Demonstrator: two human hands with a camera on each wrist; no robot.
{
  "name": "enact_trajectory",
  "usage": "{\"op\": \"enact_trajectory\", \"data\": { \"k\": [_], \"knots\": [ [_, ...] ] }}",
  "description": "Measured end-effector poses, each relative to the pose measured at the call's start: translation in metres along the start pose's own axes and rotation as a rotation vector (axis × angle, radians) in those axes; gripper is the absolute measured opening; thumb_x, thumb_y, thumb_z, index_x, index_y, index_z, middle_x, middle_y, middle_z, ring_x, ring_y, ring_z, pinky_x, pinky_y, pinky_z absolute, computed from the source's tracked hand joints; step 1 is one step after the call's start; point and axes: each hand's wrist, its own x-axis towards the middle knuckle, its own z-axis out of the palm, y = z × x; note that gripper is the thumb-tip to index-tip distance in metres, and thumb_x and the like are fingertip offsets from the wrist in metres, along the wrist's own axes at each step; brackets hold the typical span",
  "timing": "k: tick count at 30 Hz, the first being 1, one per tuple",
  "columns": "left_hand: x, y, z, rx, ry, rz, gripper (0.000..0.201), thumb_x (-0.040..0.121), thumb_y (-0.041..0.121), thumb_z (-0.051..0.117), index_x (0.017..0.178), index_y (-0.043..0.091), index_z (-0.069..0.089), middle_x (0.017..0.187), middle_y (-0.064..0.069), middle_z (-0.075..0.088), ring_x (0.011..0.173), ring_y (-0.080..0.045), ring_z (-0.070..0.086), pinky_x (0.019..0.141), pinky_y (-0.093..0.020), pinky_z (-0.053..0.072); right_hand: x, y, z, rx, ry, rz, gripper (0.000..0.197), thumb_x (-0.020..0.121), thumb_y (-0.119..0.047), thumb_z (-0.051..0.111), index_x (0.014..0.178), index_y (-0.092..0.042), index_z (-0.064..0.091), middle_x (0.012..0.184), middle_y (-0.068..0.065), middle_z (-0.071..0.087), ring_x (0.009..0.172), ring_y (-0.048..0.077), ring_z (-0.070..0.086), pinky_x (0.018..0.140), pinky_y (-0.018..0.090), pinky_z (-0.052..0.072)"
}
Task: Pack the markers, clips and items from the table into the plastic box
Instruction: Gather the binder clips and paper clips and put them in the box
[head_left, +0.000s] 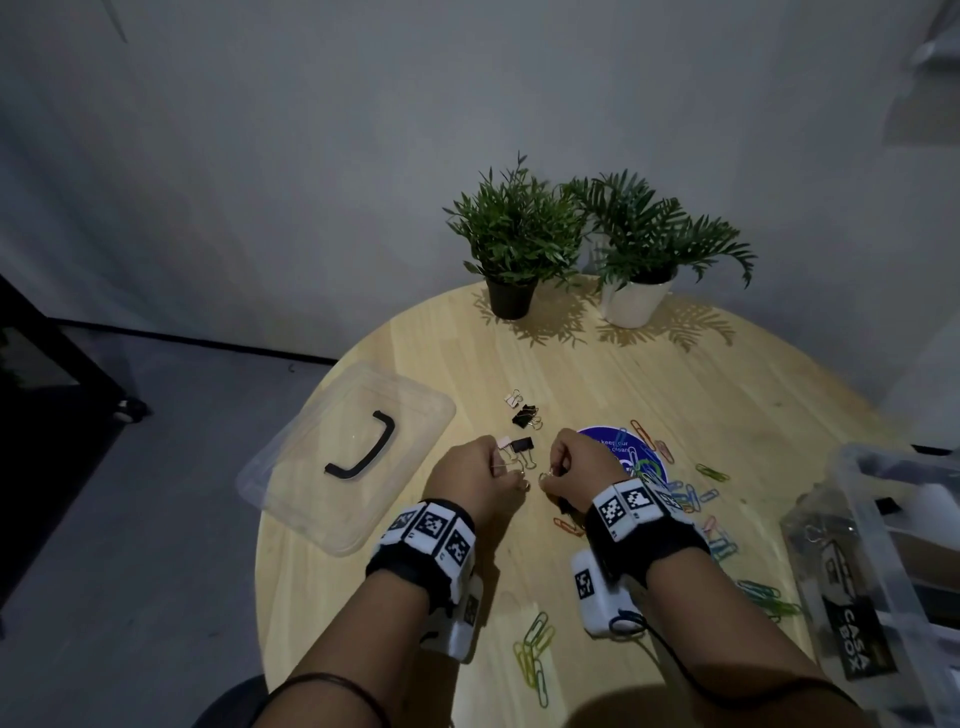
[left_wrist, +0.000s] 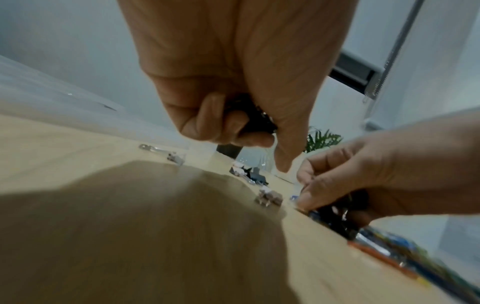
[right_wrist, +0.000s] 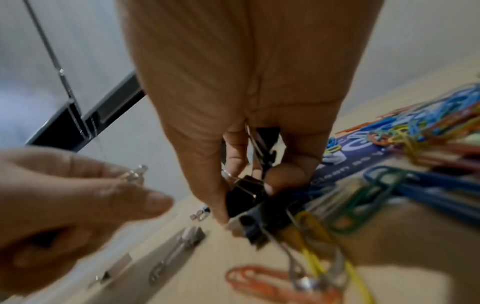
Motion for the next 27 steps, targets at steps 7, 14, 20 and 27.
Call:
{"op": "enact_trajectory", "data": {
  "k": [7,14,20,27],
  "knots": [
    [0.003,0.005,0.008,0.17,-0.209,-0.008,0.036,0.083,0.038,0.067,0.105,0.014,0.052,0.099,-0.006,0.063,0.089,-0.023,0.057,0.076,-0.033,0.046,-0.002,0.009,-0.018,0.253,0.107,0.07,0.018,0.076,-0.01,0.071,0.081,-0.022,0.058,0.082,0.005,0.064,0.076,0.024,0.065,0.067,0.033,0.055],
    [-0.011,-0.004,0.006,0.224,-0.176,0.107,0.019,0.091,0.025,0.056,0.103,0.011,0.051,0.11,-0.009,0.055,0.097,-0.026,0.057,0.084,-0.035,0.046,0.015,-0.022,0.002,0.164,0.041,-0.035,0.042,0.081,-0.005,0.066,0.119,-0.02,0.059,0.117,0.008,0.058,0.069,0.011,0.059,0.052,0.017,0.047],
    [0.0,-0.003,-0.019,0.064,0.045,0.111,0.022,0.091,0.015,0.05,0.11,0.017,0.04,0.08,-0.002,0.064,0.077,-0.022,0.064,0.074,-0.04,0.055,0.019,-0.029,0.016,-0.102,0.026,0.031,0.021,0.086,-0.014,0.065,0.105,-0.009,0.06,0.121,0.012,0.045,0.098,0.031,0.059,0.081,0.035,0.05],
    [0.034,0.014,-0.001,0.365,-0.181,0.062,0.04,0.086,0.016,0.058,0.12,0.017,0.036,0.1,-0.013,0.067,0.089,-0.03,0.064,0.078,-0.04,0.053,-0.004,-0.023,0.013,-0.163,-0.038,0.007,0.014,0.084,-0.005,0.056,0.093,-0.01,0.047,0.099,0.012,0.054,0.089,0.027,0.052,0.073,0.031,0.04]
  ]
}}
